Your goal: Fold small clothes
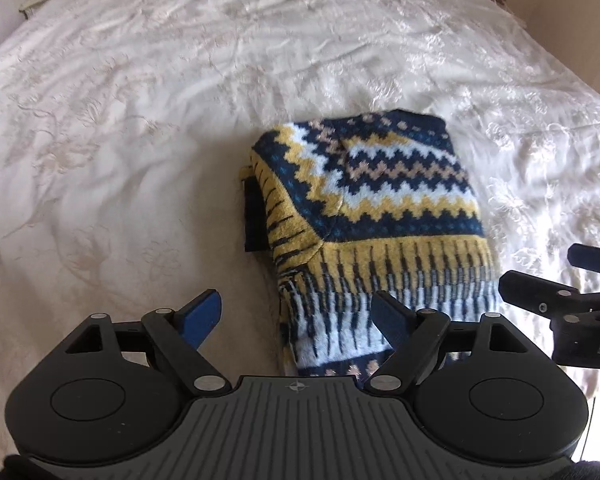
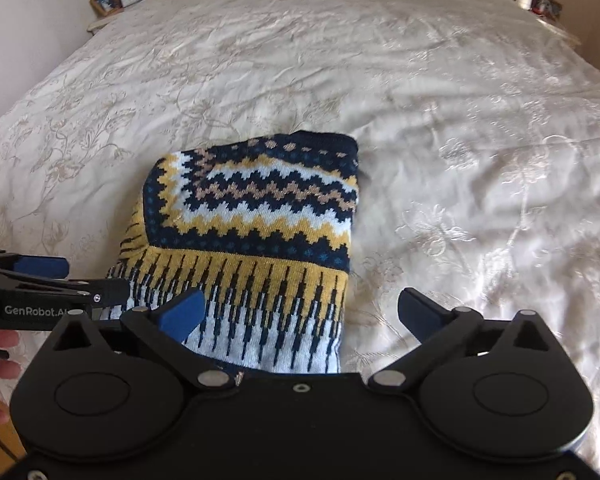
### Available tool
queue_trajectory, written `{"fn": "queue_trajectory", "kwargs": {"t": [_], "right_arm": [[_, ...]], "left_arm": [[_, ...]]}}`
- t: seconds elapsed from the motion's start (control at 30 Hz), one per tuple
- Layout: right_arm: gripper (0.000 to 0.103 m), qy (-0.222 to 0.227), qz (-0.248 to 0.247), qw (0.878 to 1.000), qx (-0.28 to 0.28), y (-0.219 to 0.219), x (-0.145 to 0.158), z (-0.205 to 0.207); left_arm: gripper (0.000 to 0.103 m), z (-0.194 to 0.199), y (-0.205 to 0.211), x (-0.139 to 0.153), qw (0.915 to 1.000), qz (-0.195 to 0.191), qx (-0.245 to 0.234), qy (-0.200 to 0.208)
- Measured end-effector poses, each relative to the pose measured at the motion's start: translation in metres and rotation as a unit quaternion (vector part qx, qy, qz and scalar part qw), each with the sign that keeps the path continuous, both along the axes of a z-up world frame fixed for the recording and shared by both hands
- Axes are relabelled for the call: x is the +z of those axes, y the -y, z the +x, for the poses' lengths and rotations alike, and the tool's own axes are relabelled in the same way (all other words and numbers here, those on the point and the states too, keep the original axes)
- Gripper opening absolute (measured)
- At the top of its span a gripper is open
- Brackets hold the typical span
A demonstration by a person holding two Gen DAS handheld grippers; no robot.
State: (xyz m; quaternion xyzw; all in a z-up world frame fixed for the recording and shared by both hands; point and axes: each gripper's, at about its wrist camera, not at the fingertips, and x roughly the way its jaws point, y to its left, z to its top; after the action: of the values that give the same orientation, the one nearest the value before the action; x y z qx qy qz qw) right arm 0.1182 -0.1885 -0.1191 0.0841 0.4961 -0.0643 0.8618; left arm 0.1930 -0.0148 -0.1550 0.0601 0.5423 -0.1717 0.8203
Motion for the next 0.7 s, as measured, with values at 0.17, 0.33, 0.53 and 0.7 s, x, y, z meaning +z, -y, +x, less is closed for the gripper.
{"fn": "queue_trajectory", "kwargs": {"t": [0.17,0.33,0.53,0.7], "right_arm": [[0.102,0.011,-0.019,1.0,0.007,-0.002,0.016,-0.014],[0.102,0.021,-0.01,1.0,0.003,0.002,0.031,-0.031],[0.102,0.031,0.002,0.999,-0.01,0.01,0.046,-0.055],[0.102,0.048,0.011,0.999,-0.007,0.013,0.059,-0.074]], "left_arm": [[0.082,-0.015,0.006,0.017,0.9998,0.009,0.008,0.015],[0.082,-0.035,0.01,0.034,0.9988,0.015,0.034,0.032],[0.082,-0.063,0.015,0.056,0.9977,0.021,0.043,0.048],[0.082,-0.083,0.016,0.074,0.9962,0.001,0.066,0.056]]}}
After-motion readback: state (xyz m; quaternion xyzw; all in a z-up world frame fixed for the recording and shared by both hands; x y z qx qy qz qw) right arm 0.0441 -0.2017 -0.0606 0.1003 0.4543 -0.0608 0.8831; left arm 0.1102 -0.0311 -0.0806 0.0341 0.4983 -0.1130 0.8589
